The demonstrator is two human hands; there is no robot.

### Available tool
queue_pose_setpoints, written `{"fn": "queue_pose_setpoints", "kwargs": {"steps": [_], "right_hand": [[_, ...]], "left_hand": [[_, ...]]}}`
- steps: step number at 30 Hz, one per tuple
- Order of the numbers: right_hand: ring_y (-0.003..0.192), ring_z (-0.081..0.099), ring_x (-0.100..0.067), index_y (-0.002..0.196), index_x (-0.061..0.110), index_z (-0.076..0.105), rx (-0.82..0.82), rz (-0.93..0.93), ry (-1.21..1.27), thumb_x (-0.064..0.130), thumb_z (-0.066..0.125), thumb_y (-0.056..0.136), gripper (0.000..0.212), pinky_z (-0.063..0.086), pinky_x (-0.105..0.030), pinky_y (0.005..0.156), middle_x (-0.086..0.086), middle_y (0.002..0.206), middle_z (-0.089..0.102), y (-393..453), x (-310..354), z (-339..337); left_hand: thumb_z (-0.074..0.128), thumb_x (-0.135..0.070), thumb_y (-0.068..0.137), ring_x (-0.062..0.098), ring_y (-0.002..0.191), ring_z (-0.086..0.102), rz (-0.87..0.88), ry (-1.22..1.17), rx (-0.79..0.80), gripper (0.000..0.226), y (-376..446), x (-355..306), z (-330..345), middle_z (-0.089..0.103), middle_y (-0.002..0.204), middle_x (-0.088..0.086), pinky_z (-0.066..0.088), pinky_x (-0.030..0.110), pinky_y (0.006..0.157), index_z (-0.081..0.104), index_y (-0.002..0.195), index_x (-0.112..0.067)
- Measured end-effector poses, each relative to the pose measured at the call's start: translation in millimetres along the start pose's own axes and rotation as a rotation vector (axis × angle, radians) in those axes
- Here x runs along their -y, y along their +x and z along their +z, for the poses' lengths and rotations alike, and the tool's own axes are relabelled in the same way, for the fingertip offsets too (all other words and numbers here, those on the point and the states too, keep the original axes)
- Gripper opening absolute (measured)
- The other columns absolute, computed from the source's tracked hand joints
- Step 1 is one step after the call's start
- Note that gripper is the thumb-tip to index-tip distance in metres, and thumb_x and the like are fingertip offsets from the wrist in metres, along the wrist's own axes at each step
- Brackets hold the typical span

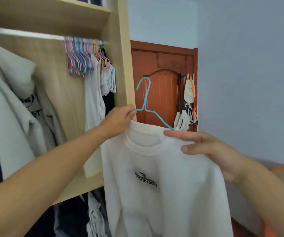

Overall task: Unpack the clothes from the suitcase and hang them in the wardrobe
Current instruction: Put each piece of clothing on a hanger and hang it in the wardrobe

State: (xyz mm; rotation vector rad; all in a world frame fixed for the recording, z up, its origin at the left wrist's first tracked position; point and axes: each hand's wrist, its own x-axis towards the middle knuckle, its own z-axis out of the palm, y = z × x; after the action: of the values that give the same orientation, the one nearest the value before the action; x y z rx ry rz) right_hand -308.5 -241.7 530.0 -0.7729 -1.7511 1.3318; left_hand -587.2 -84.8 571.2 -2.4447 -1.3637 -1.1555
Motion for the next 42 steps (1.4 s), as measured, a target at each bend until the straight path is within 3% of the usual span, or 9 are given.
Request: {"fn": "queue_pose_setpoints", "kwargs": {"steps": [4, 7, 10, 12, 16, 19, 24, 30, 42], "right_hand": [[0.132, 0.055, -0.017, 0.135, 0.037, 0.06, -0.032, -0.109, -0.108, 0.003, 0.067, 0.075, 0.069, 0.034, -0.046, 0.116, 0.009, 0.139, 0.06, 98, 1, 60], [0.136, 0.04, 0.008, 0.129, 0.048, 0.062, -0.107, -0.189, -0.222, 0.009, 0.076, 0.066, 0.075, 0.026, -0.033, 0.118, 0.029, 0.137, 0.055, 161, 9, 97], [0.124, 0.044, 0.02, 0.118, 0.052, 0.068, -0.152, -0.265, -0.272, 0.002, 0.088, 0.056, 0.082, 0.035, -0.016, 0.103, 0.032, 0.129, 0.06, 217, 35, 119], [0.122, 0.053, 0.013, 0.118, 0.045, 0.071, -0.14, -0.318, -0.248, 0.003, 0.082, 0.061, 0.072, 0.045, -0.011, 0.096, 0.025, 0.126, 0.065, 257, 54, 129], [0.122, 0.059, -0.005, 0.124, 0.036, 0.069, -0.128, -0.298, -0.294, -0.008, 0.078, 0.073, 0.068, 0.045, -0.028, 0.106, 0.014, 0.132, 0.064, 355, 76, 157], [0.119, 0.061, -0.016, 0.128, 0.031, 0.067, -0.147, -0.253, -0.255, -0.017, 0.054, 0.084, 0.066, 0.054, -0.035, 0.095, 0.012, 0.138, 0.057, 427, 77, 182], [0.09, 0.071, -0.027, 0.113, 0.024, 0.071, -0.206, -0.294, -0.249, -0.022, 0.036, 0.084, 0.065, 0.059, -0.037, 0.078, -0.006, 0.101, 0.075, 514, 138, 209], [0.114, 0.058, -0.027, 0.137, 0.018, 0.06, -0.323, -0.415, -0.463, -0.017, 0.044, 0.084, 0.066, 0.05, -0.036, 0.099, -0.004, 0.131, 0.059, 613, 240, 250], [0.13, 0.046, -0.043, 0.151, 0.001, 0.036, -0.319, -0.21, -0.779, -0.008, 0.048, 0.094, 0.059, 0.044, -0.048, 0.106, -0.024, 0.15, 0.04, 751, 221, 289]], "left_hand": [[0.047, -0.029, 0.105, 0.024, 0.092, 0.061, 0.045, 0.094, -0.053, 0.019, 32, 99, -48, 0.064, 0.092, 0.002, 0.047, 0.039, 0.081, 0.06, 0.095, -0.019], [0.055, -0.028, 0.102, 0.02, 0.123, 0.05, 0.032, 0.134, -0.091, 0.038, 44, 167, -91, 0.051, 0.131, 0.003, 0.034, 0.027, 0.107, 0.055, 0.139, -0.022], [0.058, -0.028, 0.096, 0.031, 0.127, 0.048, 0.023, 0.299, -0.194, 0.047, 40, 229, -158, 0.05, 0.134, 0.013, 0.035, 0.037, 0.113, 0.054, 0.142, -0.017], [0.057, -0.019, 0.089, 0.032, 0.123, 0.047, 0.04, 0.418, -0.288, 0.045, 35, 267, -206, 0.053, 0.129, 0.014, 0.04, 0.043, 0.108, 0.059, 0.134, -0.014], [0.06, -0.014, 0.094, 0.032, 0.131, 0.041, -0.114, 0.566, -0.468, 0.043, 1, 331, -275, 0.048, 0.139, 0.012, 0.041, 0.048, 0.108, 0.058, 0.136, -0.014], [0.061, -0.014, 0.088, 0.041, 0.133, 0.039, -0.231, 0.789, -0.565, 0.046, -37, 372, -308, 0.046, 0.141, 0.022, 0.038, 0.054, 0.108, 0.06, 0.134, -0.009], [0.05, -0.03, 0.086, 0.05, 0.146, 0.019, -0.422, 1.095, -0.655, 0.065, -84, 410, -377, 0.027, 0.154, 0.029, 0.02, 0.06, 0.118, 0.045, 0.149, -0.016], [0.06, -0.039, 0.094, 0.041, 0.153, 0.004, -0.585, 0.948, -0.723, 0.086, -84, 440, -410, -0.001, 0.168, 0.014, 0.02, 0.064, 0.118, 0.005, 0.16, -0.042], [0.055, -0.039, 0.094, 0.035, 0.155, 0.008, -0.544, 1.006, -0.809, 0.087, -88, 460, -411, 0.001, 0.17, 0.011, 0.023, 0.06, 0.118, 0.004, 0.162, -0.026]]}}
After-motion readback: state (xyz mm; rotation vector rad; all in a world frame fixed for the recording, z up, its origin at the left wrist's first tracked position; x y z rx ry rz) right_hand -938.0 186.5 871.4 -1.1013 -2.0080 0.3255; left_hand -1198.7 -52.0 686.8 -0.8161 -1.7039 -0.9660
